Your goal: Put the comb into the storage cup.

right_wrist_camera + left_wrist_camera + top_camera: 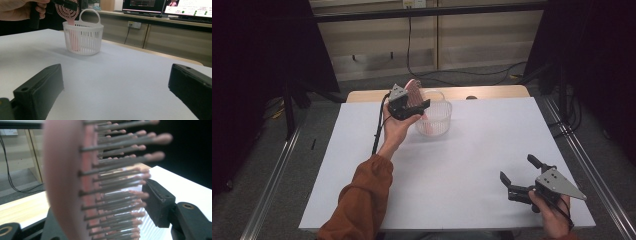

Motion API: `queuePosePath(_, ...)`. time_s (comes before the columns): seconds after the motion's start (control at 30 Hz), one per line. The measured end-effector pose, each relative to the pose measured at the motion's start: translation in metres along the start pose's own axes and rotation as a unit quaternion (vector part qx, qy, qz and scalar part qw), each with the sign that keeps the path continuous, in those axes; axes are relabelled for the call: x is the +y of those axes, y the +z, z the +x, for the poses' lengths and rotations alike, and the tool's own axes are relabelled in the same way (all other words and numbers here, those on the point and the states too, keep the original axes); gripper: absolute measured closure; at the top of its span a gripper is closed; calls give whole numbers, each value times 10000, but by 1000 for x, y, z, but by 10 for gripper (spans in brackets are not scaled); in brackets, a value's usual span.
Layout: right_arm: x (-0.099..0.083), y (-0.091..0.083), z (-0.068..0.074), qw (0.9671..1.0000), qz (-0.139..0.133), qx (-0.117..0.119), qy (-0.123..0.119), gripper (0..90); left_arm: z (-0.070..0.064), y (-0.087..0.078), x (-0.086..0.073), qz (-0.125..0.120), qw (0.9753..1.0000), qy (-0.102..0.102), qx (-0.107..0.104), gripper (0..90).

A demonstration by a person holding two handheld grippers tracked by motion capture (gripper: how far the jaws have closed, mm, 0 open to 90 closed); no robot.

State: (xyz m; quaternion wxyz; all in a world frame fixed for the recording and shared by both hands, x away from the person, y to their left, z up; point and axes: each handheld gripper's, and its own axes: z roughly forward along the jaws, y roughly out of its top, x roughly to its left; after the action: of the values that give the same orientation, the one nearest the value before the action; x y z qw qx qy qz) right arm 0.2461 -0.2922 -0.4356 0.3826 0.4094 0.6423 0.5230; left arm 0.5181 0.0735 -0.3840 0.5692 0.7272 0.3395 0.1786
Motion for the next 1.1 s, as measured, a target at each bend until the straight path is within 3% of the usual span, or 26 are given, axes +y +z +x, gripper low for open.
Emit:
queuePosePath(0.13,0,1,0,10000,16,4,18,0,2,-1,1,-13,9999,-70,82,356)
queuePosePath(0.37,-1,1,0,10000,29,32,18,0,8,-5,-1,61,10000,54,20,339)
queuePosePath(0.43,-1,1,1,10000,32,49,10,0,9,-7,-3,67,9999,129,85,324)
queuePosePath(0.6,-1,1,1,10000,43,66,-5,0,15,-11,-4,67,9999,-7,118,323)
queuePosePath(0.73,-1,2,1,10000,81,56,-7,0,19,-13,-3,93,9999,53,119,318)
queuePosePath(0.9,-1,2,1,9999,75,89,-23,0,26,-13,-7,256,9995,-157,101,339)
queuePosePath(1.1,-2,2,2,9999,92,113,-26,0,22,-9,-7,224,9997,-97,86,360)
